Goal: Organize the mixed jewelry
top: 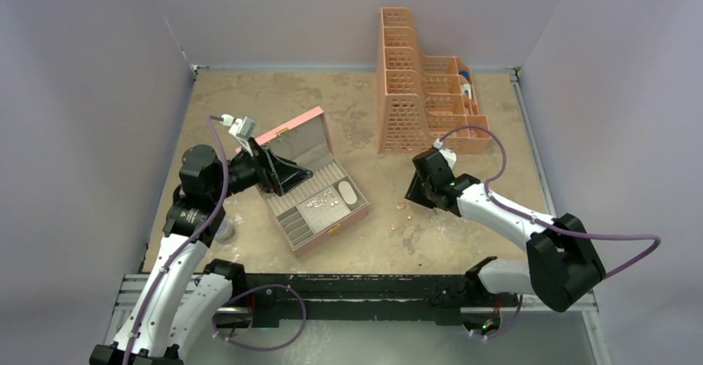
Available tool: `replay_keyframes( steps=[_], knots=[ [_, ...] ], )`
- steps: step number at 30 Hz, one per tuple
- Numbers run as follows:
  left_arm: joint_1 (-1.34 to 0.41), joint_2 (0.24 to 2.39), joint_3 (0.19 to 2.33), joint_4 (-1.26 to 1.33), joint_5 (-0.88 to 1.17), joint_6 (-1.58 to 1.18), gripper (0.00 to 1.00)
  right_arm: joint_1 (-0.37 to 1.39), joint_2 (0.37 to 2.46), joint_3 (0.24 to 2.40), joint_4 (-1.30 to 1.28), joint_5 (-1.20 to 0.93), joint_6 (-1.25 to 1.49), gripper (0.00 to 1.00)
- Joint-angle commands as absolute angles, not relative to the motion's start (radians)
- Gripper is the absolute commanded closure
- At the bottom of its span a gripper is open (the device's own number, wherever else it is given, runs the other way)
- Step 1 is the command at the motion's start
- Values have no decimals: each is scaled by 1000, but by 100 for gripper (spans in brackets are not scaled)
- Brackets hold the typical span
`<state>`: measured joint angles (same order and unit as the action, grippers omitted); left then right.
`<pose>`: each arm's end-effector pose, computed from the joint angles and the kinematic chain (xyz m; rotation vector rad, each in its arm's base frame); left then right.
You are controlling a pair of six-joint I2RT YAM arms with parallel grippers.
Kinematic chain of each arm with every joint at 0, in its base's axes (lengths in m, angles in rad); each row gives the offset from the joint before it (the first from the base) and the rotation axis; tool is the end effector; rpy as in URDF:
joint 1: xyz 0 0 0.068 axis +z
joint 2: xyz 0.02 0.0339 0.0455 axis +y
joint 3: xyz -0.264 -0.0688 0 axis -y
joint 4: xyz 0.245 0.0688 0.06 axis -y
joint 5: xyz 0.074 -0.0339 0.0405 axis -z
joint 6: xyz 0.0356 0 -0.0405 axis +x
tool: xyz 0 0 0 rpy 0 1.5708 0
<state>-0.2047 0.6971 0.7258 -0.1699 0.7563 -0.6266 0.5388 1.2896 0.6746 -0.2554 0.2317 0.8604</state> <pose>0.1514 -0.0564 0.3359 0.2222 1.8266 -1.2419 0.2201 0.1220 0.1917 0.4929 2.3914 0.3565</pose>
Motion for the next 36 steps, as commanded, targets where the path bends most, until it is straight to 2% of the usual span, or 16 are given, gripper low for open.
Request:
replay_keyframes(
  steps=[1, 13, 20, 25, 31, 34, 36],
  knots=[
    [-210, 695, 717, -106, 758, -624, 21, 567, 1297, 688, -324, 189, 847, 64],
    [-210, 709, 701, -99, 743, -628, 28, 620, 1315, 655, -344, 234, 884, 77],
    [-210, 707, 706, -119, 729, -627, 30, 630, 1313, 645, -344, 253, 901, 75],
    [-210, 710, 710, -127, 724, -631, 33, 629, 1321, 627, -328, 261, 906, 77],
    [-211, 709, 709, -133, 723, -633, 35, 629, 1311, 623, -321, 287, 914, 87],
    [-210, 708, 709, -136, 723, -634, 35, 629, 1307, 624, -312, 281, 914, 98],
    [-210, 708, 709, -139, 723, -634, 35, 629, 1303, 624, -309, 281, 915, 100]
  ],
)
